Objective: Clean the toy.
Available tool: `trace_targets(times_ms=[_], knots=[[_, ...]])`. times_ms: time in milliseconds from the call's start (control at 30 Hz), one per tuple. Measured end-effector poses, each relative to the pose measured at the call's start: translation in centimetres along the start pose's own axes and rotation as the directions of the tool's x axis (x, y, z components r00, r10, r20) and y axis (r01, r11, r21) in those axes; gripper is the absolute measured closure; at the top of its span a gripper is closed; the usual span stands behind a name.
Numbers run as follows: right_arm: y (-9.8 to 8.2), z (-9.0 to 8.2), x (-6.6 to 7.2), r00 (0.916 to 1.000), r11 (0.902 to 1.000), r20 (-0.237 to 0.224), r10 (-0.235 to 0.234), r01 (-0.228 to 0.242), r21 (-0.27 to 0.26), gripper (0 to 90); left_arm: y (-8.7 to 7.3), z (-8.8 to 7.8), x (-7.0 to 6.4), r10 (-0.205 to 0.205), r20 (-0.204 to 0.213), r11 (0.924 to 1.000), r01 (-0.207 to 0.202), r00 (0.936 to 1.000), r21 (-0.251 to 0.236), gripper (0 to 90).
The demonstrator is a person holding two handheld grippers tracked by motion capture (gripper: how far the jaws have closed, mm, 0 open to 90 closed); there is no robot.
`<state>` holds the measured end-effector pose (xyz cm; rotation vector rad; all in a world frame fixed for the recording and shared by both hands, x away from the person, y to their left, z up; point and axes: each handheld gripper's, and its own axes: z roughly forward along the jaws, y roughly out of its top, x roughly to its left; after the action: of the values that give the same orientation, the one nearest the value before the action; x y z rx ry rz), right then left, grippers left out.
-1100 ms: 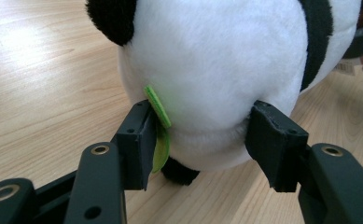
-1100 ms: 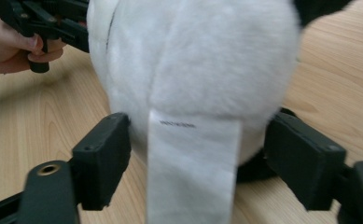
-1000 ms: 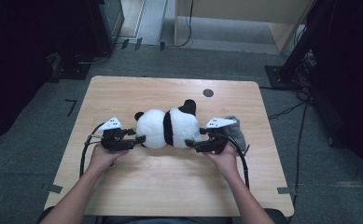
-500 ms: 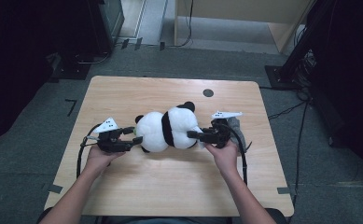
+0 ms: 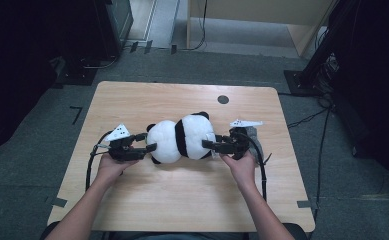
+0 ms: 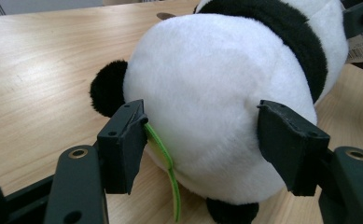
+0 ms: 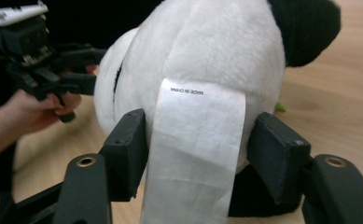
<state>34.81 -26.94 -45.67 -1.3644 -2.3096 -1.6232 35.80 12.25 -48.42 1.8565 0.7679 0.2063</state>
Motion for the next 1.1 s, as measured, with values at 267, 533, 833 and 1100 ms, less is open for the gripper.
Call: trace_targets(times_ms=[267, 533, 833, 1100], knots=[[0.5, -2.0, 0.8, 0.9768, 0.9816, 0.129, -0.171, 0.180, -0.063, 37.5, 0.4, 0.0, 0.2, -0.038, 0.006, 0.9992, 0.037, 0.9993, 0.016, 33.8], [0.5, -3.0, 1.0, 0.9387, 0.9586, 0.216, -0.269, 0.282, -0.035, 41.1, 0.9, -0.6, -0.1, -0.013, -0.016, 0.9996, 0.014, 0.9998, 0.024, 33.8], [0.2, -4.3, -0.1, 0.9517, 0.9709, 0.212, -0.222, 0.236, -0.042, 44.0, 0.9, -1.1, -0.7, -0.024, 0.001, 0.9994, 0.024, 0.9997, 0.024, 33.8], [-0.2, -5.9, -1.7, 0.9281, 0.9710, 0.314, -0.200, 0.230, -0.063, 39.2, 1.0, -1.3, -1.5, -0.025, -0.012, 0.9995, 0.025, 0.9996, 0.019, 33.9]])
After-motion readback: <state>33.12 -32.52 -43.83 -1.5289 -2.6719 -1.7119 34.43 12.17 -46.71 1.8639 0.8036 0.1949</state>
